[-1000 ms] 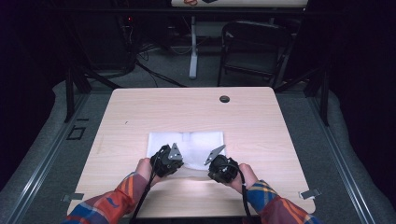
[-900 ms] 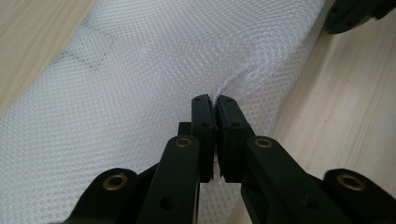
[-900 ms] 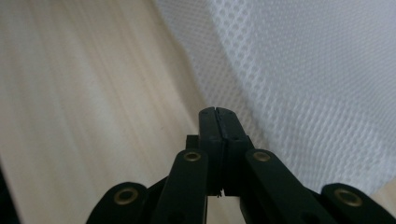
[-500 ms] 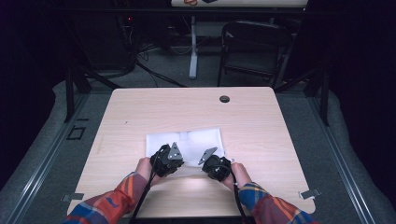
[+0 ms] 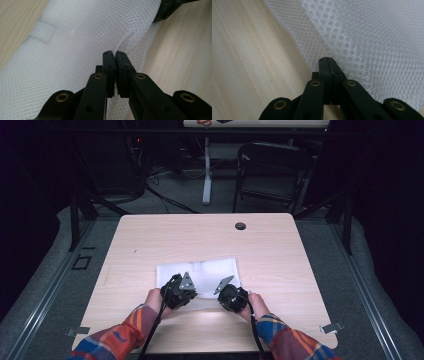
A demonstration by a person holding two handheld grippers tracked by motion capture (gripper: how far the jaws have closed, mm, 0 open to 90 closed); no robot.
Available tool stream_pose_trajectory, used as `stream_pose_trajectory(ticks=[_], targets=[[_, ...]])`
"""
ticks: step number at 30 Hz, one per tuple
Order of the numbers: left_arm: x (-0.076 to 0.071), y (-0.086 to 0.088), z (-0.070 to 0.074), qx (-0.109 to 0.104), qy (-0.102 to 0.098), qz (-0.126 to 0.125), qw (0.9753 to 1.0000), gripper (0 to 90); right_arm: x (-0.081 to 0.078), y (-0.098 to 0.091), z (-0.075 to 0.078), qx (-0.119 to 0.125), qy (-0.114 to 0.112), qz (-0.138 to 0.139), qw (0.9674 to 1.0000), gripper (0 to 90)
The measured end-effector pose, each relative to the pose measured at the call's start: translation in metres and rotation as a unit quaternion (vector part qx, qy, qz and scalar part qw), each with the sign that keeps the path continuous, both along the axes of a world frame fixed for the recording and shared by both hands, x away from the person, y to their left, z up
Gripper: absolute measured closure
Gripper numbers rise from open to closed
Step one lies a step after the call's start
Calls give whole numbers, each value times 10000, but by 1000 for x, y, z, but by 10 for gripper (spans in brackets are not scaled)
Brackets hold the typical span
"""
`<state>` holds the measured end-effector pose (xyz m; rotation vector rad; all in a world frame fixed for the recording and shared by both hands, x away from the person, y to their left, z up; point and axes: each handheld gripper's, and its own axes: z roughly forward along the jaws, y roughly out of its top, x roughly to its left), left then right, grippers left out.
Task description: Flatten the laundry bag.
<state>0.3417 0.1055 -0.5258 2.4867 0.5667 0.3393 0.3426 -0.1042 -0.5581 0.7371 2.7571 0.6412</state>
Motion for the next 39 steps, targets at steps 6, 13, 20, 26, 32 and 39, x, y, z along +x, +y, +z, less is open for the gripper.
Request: stream_pose_trajectory(ticks=[6,13,20,26,32,39], targets=[[-2,-2,3,-13,41,8,10000,870,-2,-1,1,-39,127,53,9999,900],[-1,-2,9,-17,37,55,10000,868,-6,-2,2,-14,262,121,9996,900],[5,1,17,-63,35,255,9996,869,-7,-1,2,-47,268,166,9995,900],[13,-1,26,-119,-46,345,9993,869,-8,-1,2,-23,293,157,9994,900],[20,-2,30,-159,52,331,9993,868,-9,-1,3,-45,370,198,9991,900],[26,-3,36,-127,23,358,9993,868,-9,-2,3,-30,437,220,9988,900]])
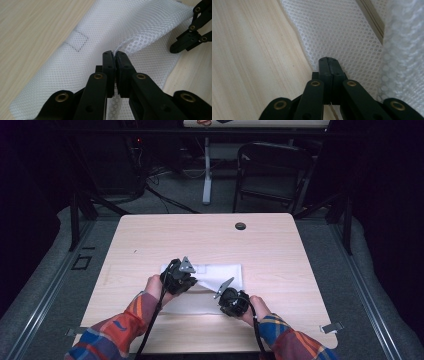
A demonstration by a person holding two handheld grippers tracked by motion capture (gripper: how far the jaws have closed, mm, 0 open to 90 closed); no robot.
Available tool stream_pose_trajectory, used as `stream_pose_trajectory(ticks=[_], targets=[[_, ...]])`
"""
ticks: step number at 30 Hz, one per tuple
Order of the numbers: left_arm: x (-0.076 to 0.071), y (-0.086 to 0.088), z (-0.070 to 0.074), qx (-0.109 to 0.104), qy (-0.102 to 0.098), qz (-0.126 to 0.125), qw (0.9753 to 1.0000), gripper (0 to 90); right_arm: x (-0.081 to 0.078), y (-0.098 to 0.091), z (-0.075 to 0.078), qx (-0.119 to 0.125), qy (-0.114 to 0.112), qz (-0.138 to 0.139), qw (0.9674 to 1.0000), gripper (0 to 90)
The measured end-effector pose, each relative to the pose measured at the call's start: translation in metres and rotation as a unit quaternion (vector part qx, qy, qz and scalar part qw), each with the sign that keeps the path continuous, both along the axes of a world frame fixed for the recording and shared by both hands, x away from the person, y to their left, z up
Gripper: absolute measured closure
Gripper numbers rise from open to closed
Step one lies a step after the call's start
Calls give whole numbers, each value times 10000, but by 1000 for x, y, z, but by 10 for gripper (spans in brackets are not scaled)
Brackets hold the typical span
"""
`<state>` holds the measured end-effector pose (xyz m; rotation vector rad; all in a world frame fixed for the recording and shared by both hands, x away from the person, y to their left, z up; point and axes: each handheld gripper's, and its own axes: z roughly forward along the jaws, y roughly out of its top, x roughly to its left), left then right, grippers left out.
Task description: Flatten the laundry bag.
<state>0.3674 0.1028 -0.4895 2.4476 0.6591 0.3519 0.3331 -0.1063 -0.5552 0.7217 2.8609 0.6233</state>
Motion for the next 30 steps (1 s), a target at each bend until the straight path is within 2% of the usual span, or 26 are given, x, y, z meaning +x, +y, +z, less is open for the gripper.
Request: stream_pose_trajectory(ticks=[8,14,20,23,30], targets=[[11,3,13,-82,-118,209,9997,867,-1,-1,1,-35,46,43,10000,900],[21,5,23,-17,-179,299,9994,867,-1,-1,1,-38,56,42,10000,900],[31,6,32,-55,-246,413,9988,867,-2,-2,1,-6,115,48,9999,900],[37,5,37,28,-312,413,9987,867,-2,-2,1,-15,133,74,9999,900],[52,1,47,17,-460,569,9973,867,-2,-3,2,-39,189,71,9998,900]])
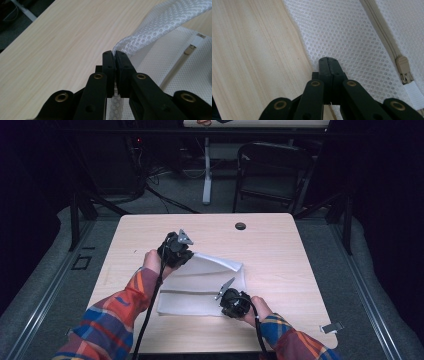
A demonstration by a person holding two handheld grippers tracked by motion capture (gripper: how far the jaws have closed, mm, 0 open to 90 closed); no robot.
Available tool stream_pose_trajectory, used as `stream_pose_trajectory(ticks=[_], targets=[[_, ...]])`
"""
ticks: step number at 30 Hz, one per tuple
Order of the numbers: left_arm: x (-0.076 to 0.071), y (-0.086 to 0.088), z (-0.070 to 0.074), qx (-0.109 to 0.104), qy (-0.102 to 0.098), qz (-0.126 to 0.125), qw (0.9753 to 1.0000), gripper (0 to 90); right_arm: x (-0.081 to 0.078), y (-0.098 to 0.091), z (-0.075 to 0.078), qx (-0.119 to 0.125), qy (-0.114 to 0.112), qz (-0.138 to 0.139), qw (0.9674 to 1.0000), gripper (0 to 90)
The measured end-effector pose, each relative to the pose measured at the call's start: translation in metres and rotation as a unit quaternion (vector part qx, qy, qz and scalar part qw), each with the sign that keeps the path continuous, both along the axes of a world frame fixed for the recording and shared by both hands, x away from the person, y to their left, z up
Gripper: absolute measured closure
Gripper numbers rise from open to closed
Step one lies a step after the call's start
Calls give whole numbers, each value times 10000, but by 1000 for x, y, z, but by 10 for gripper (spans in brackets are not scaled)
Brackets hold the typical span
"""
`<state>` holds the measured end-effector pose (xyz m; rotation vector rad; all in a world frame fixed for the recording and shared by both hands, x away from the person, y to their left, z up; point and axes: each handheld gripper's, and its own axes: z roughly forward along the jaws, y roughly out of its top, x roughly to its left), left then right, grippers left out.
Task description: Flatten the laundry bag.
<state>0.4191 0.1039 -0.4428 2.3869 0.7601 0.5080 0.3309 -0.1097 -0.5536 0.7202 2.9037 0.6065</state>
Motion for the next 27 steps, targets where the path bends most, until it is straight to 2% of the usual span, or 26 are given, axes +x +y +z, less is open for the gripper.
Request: stream_pose_trajectory(ticks=[14,16,19,22,27], targets=[[29,-11,13,21,-396,264,9989,865,-2,-2,1,-13,154,66,9999,900],[34,-13,13,1,-416,281,9987,863,-2,-2,2,-116,140,144,9997,900],[40,-18,12,101,-504,302,9982,862,-3,-3,2,-103,212,154,9996,900],[48,-23,10,209,-481,430,9977,862,-3,-4,3,-137,247,186,9994,900],[62,-28,7,224,-463,601,9969,851,-3,-4,2,-80,286,169,9994,900]])
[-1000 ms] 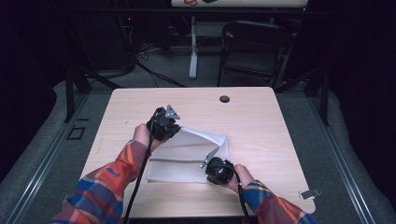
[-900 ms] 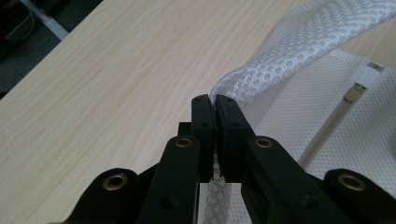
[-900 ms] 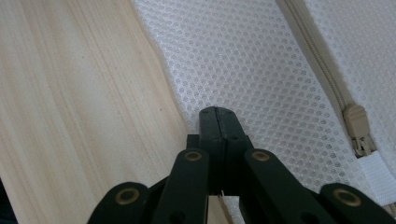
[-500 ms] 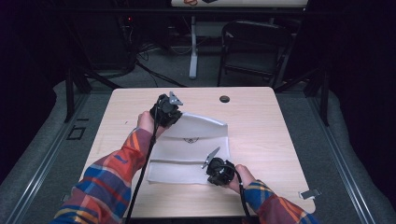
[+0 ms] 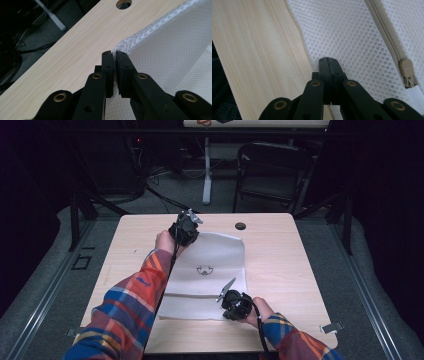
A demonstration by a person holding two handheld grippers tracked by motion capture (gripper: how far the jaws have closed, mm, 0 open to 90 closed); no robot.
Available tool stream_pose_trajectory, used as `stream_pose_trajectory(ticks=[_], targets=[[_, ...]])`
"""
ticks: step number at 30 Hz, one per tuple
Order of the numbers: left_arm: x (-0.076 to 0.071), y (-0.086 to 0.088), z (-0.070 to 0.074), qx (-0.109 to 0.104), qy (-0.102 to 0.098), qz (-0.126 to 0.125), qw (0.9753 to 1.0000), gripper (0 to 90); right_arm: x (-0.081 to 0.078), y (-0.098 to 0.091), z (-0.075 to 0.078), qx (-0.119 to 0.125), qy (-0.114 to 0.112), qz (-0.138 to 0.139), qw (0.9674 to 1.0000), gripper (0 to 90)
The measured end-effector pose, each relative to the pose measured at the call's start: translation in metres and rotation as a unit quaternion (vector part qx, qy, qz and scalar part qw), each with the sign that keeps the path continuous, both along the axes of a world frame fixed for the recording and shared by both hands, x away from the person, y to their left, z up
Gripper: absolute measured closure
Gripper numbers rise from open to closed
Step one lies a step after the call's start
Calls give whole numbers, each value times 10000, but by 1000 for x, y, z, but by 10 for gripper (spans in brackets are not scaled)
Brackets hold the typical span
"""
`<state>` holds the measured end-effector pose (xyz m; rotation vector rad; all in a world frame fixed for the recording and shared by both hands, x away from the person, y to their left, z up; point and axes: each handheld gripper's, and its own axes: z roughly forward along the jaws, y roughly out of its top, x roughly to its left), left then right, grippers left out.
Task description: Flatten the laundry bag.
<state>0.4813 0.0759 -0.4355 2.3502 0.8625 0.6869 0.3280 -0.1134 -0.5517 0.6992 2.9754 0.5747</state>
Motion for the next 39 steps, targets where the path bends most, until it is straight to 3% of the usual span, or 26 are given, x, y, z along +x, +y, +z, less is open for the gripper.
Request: stream_pose_trajectory(ticks=[6,9,11,13,15,18,21,22,23,28,36,39], targets=[[15,-1,-3,-83,-83,294,9995,757,0,-1,1,29,-9,35,10000,899],[17,-4,-2,-113,-148,409,9990,601,0,-1,3,159,18,49,9999,865],[16,-5,1,-215,-245,476,9983,450,0,-2,6,237,-6,90,9997,814],[14,-5,4,-400,-282,494,9976,395,0,-3,9,410,54,17,9991,763],[13,-6,4,-413,-220,492,9977,329,3,-6,14,308,45,71,9995,687],[9,-6,3,-526,11,358,9980,239,5,-11,16,402,123,34,9991,544],[2,-4,0,-572,113,220,9981,199,7,-14,16,324,222,45,9992,401],[-1,-4,-1,-573,142,182,9981,187,6,-15,13,572,296,-106,9979,362],[-3,-2,-3,-583,179,135,9980,183,8,-16,15,353,238,-18,9991,324],[-17,5,-13,-596,421,-15,9973,159,11,-21,17,398,221,-201,9988,160],[-43,16,-31,-651,731,-262,9949,148,15,-30,22,368,104,-467,9982,82],[-51,19,-37,-697,757,-291,9943,147,17,-33,24,400,69,-498,9979,21]])
